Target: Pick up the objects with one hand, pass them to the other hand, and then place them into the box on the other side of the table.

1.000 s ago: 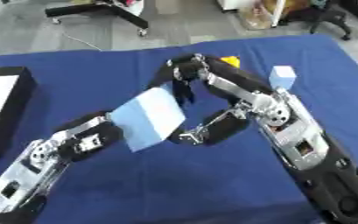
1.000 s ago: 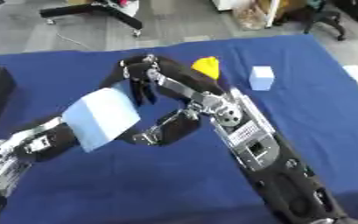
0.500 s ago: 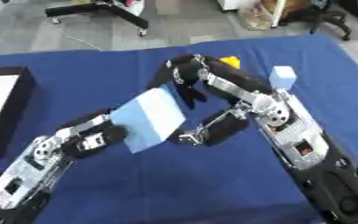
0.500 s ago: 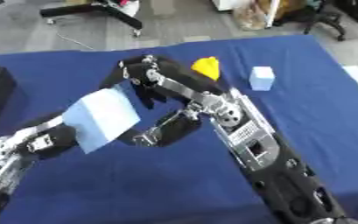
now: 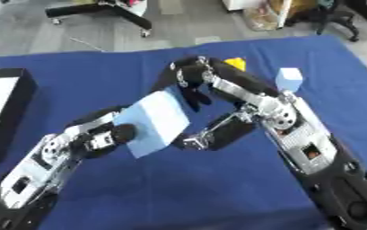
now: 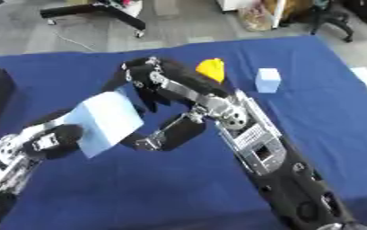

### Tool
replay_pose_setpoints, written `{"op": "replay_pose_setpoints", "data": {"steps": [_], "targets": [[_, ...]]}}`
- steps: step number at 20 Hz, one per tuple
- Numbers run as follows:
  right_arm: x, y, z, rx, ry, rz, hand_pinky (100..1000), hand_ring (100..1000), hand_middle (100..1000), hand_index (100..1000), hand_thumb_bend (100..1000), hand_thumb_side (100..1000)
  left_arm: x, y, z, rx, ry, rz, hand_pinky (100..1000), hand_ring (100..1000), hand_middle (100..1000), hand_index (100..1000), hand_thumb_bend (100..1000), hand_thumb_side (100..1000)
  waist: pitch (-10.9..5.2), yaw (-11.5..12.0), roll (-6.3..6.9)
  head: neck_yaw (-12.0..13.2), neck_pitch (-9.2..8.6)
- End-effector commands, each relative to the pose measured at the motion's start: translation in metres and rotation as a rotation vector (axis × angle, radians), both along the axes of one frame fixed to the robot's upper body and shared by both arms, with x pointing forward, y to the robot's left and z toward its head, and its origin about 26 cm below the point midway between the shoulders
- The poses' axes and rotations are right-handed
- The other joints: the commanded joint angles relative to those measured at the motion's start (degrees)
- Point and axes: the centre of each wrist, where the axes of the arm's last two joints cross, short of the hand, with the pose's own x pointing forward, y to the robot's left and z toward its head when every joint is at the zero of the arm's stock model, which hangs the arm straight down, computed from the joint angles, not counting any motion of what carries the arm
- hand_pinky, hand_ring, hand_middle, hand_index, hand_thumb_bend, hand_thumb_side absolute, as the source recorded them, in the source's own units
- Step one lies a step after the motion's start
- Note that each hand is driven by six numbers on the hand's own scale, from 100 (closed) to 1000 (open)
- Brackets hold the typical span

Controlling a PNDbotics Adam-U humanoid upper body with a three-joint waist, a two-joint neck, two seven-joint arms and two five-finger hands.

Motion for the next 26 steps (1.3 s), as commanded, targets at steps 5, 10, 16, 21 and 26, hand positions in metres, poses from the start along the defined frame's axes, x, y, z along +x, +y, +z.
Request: {"op": "replay_pose_setpoints", "data": {"steps": [5,10,16,21,26], "targets": [[-0.0020,-0.0010,0.0059,-0.008,-0.027,0.000,100,273,410,344,310,100,-0.0004,-0.0062,0.0066,-0.023,0.013,-0.031,966,1000,882,877,507,642,-0.93,0.0,-0.05,-0.1,-0.13],[-0.0026,-0.0010,0.0067,-0.006,-0.036,-0.008,100,272,409,343,313,100,-0.0011,-0.0086,0.0072,-0.045,0.052,-0.062,984,985,822,843,481,585,-0.93,0.0,0.00,-0.1,-0.13],[-0.0025,-0.0014,0.0056,-0.003,-0.039,-0.013,100,275,409,342,316,100,-0.0012,-0.0103,0.0060,-0.072,0.110,-0.073,972,935,752,786,447,553,-0.90,-0.1,0.02,-0.1,-0.13],[-0.0026,-0.0024,0.0054,-0.002,-0.042,-0.017,106,278,409,342,318,100,-0.0004,-0.0117,0.0041,-0.114,0.172,-0.036,939,875,656,715,399,525,-0.92,-0.1,-0.03,-0.1,-0.13],[-0.0031,-0.0034,0.0060,-0.001,-0.047,-0.020,114,284,411,344,321,100,-0.0004,-0.0134,0.0053,-0.148,0.211,0.014,887,808,560,632,342,483,-0.93,-0.1,-0.08,-0.1,-0.13]]}}
